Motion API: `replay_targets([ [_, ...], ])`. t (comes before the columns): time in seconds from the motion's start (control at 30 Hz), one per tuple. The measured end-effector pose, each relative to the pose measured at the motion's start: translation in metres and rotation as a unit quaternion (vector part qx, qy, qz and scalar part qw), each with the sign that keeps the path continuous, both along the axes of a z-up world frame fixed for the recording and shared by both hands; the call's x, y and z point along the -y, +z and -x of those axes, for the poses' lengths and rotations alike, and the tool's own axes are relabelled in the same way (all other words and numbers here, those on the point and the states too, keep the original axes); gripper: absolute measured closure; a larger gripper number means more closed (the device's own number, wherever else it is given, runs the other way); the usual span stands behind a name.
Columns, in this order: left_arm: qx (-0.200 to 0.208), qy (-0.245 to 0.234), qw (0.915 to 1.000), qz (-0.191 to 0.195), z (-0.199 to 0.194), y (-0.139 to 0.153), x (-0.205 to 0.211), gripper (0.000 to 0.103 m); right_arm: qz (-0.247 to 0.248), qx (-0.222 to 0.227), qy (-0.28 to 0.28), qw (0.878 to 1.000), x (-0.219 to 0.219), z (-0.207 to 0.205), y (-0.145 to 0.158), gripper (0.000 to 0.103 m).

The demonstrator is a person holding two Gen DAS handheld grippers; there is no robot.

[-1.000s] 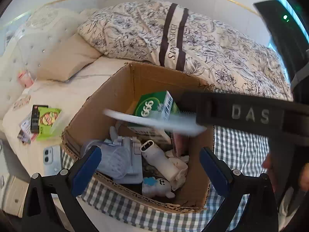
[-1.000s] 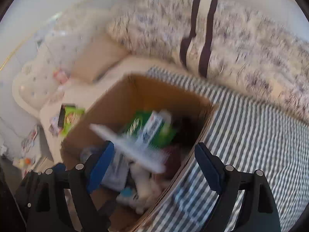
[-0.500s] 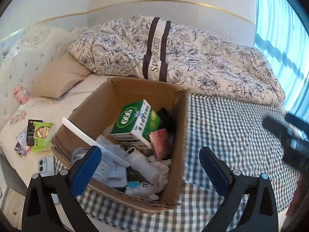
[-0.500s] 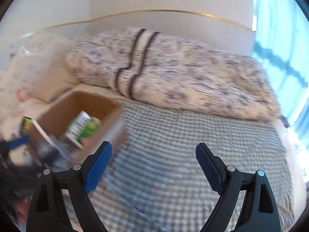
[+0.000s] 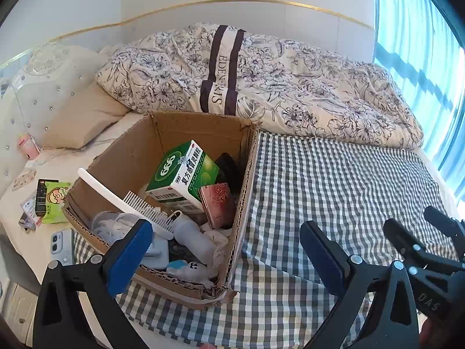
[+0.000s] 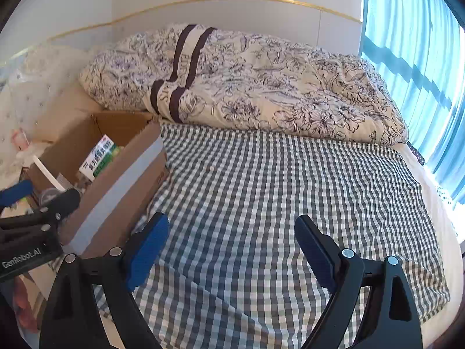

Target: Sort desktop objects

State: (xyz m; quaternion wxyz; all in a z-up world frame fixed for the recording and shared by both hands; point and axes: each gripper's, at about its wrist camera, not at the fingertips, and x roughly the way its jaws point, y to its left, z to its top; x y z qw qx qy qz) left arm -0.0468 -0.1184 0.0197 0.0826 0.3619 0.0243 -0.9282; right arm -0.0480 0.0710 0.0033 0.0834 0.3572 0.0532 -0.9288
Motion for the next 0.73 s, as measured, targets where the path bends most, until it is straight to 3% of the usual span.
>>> replay_targets([
  [0.43, 0.011, -0.005, 0.9999, 0.012, 0.000, -0.002, -0.005, 0.000, -0.003, 0.021, -0.032, 0.999, -0.013, 0.005, -0.009, 0.014],
  [0.73, -0.006, -0.002, 0.9999, 0.010, -0.006, -0.002, -0.006, 0.000, -0.015, 0.035, -0.053, 0.998, -0.024, 0.008, -0.016, 0.014],
])
